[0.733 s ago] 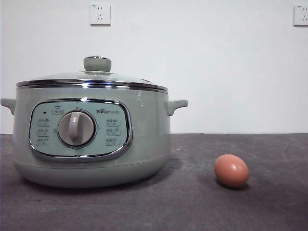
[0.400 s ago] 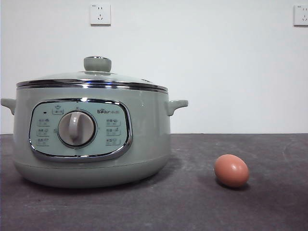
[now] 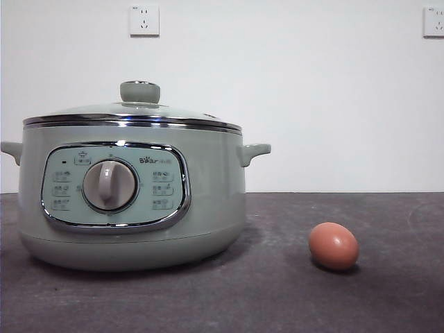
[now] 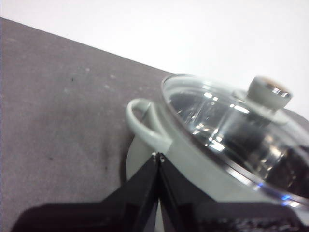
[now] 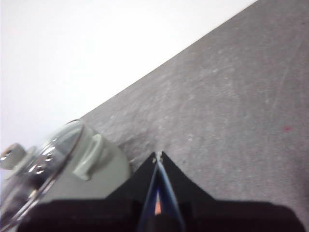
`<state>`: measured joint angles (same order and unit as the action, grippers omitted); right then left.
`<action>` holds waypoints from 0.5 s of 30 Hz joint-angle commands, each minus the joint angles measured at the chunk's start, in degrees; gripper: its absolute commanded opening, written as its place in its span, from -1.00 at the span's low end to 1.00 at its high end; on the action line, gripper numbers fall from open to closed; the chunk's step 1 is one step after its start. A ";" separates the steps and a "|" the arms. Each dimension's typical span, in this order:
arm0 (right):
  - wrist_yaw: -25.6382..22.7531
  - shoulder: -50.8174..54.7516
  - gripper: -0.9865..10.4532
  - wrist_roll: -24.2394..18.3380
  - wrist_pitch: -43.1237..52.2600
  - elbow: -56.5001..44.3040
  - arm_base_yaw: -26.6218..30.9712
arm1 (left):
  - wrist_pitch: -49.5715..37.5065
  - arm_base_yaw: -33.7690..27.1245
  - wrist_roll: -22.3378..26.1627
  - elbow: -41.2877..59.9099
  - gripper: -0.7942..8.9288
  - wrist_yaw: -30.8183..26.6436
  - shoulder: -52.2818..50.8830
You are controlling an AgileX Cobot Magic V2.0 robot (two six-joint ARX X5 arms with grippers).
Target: Pick up the egg,open the lid,put the egg in the pot,close the lid
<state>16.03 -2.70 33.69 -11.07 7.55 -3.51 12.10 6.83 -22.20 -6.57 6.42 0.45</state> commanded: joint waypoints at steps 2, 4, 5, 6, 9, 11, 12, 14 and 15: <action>0.87 -4.09 -0.84 -1.68 -2.49 5.01 -0.07 | 4.63 -0.15 -0.02 -5.75 -0.85 -0.02 1.40; 2.12 -6.75 -0.84 -4.17 -3.32 7.52 -0.07 | 5.55 -0.15 0.83 -8.17 -0.85 0.35 2.67; 2.82 -8.72 -0.84 -5.79 -3.78 9.25 -0.07 | 5.57 -0.15 2.16 -9.75 -0.85 1.81 3.54; 3.56 -10.25 -0.84 -6.99 -4.20 10.58 -0.07 | 5.53 -0.15 3.61 -10.93 -0.85 3.19 4.26; 4.50 -15.74 -0.84 -9.81 -6.27 15.47 -0.07 | 5.57 -0.15 7.21 -15.08 -0.85 7.28 6.82; 6.93 -19.78 -0.84 -10.73 -6.86 18.69 -0.07 | 5.62 -0.15 8.04 -17.99 -0.85 9.22 8.92; 8.22 -21.40 -0.84 -10.73 -7.30 20.09 -0.07 | 5.75 -0.15 8.63 -19.23 -0.85 9.97 9.84; 10.27 -25.33 -0.84 -10.75 -8.28 23.28 -0.07 | 6.14 -0.15 9.14 -22.08 -0.85 11.10 12.15; 11.50 -26.97 -0.84 -10.86 -8.72 24.65 -0.07 | 6.62 -0.15 9.14 -23.32 -0.85 11.72 13.27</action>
<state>26.46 -28.12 23.97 -19.75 30.96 -3.51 18.48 6.83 -14.59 -29.23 17.52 12.97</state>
